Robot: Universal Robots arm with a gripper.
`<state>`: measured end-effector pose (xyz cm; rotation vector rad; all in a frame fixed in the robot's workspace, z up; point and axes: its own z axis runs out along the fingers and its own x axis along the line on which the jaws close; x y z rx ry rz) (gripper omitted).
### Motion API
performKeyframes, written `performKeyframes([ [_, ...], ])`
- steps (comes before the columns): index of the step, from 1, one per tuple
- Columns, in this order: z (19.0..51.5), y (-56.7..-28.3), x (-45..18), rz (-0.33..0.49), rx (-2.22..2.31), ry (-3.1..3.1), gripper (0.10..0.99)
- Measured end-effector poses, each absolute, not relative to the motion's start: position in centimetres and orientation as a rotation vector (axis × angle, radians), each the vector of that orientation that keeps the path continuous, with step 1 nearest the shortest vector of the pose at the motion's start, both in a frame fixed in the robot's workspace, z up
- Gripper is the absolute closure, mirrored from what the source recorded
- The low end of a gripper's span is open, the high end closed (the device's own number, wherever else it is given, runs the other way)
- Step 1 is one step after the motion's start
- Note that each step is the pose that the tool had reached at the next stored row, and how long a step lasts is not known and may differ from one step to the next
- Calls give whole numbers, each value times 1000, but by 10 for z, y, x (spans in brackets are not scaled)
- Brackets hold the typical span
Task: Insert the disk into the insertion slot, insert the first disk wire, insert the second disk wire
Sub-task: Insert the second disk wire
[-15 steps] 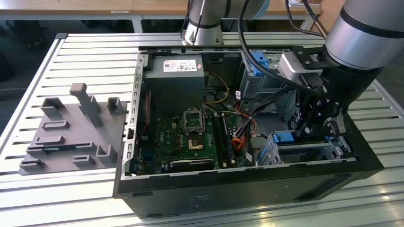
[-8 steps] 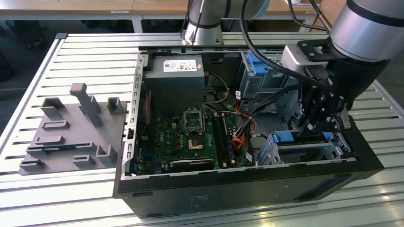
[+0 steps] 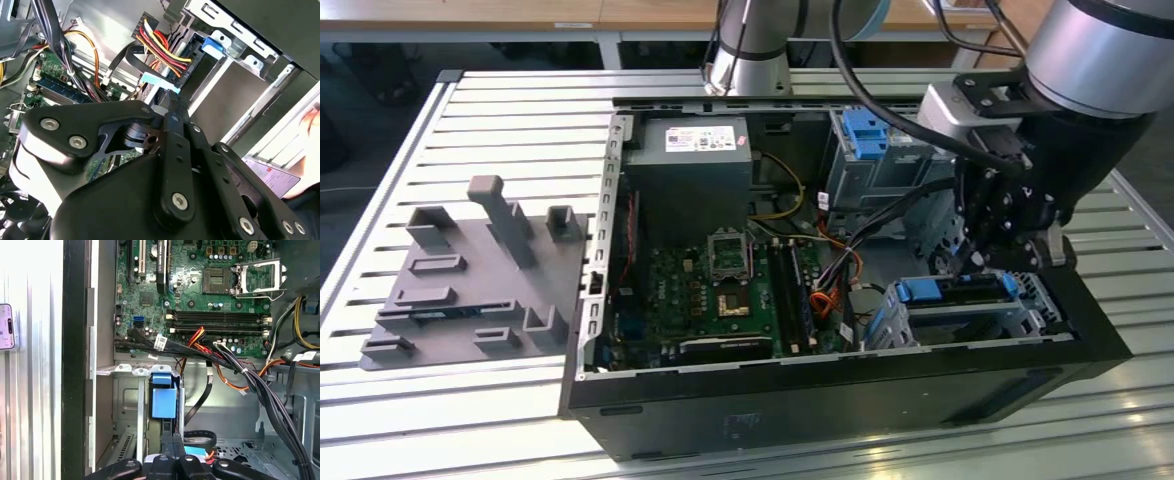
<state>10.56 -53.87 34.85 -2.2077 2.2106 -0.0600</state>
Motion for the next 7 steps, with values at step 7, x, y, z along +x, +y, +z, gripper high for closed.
performKeyframes([
  [7,352,-539,106,-59,-2208,2211,980],
])
